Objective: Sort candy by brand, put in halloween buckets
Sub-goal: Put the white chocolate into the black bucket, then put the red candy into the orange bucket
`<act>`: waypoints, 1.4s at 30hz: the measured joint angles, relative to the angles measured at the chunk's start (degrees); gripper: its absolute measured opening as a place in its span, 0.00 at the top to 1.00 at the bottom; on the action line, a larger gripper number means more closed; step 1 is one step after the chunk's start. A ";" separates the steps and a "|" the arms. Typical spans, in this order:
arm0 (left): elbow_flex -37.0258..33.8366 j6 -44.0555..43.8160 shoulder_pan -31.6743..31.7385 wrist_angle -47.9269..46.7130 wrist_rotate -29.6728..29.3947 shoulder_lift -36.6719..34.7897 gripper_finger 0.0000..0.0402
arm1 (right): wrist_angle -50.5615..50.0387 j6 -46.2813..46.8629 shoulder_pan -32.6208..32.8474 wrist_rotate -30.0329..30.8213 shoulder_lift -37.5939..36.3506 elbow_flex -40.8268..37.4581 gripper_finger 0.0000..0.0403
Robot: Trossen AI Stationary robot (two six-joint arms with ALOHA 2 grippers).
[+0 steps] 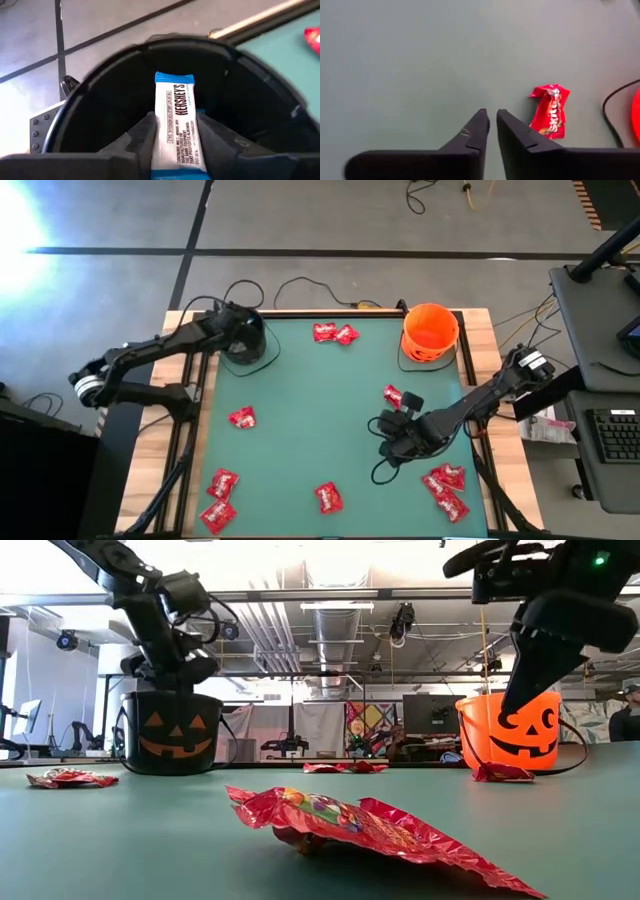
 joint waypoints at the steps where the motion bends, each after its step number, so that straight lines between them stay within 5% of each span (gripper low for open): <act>1: 0.00 0.41 0.00 -0.07 0.00 0.60 0.68 | 0.11 0.45 -0.22 -0.15 0.00 -0.16 0.89; 7: 0.00 0.72 -0.11 -2.15 -0.04 0.44 0.57 | -0.02 8.38 -6.05 4.10 0.00 -2.01 0.72; 16: 0.00 -1.35 -2.04 -11.78 3.90 -6.68 0.43 | 2.52 12.17 -19.01 -1.53 0.09 -6.83 0.56; 23: 2.25 -1.20 -12.53 -8.90 18.35 -15.53 0.38 | 12.40 5.43 -24.06 -7.83 0.11 -10.68 0.54; 30: -0.36 -1.98 -32.99 12.03 18.88 -19.68 0.37 | 12.17 8.34 -25.52 -8.43 0.49 -11.86 0.59; 36: -6.63 6.13 -51.29 36.44 19.07 -15.08 0.37 | 12.23 6.64 -25.50 -11.38 2.67 -11.81 0.71; 42: -8.59 10.52 -58.70 45.48 14.16 -7.51 0.37 | 9.69 1.50 -25.51 -13.10 2.01 -10.06 0.90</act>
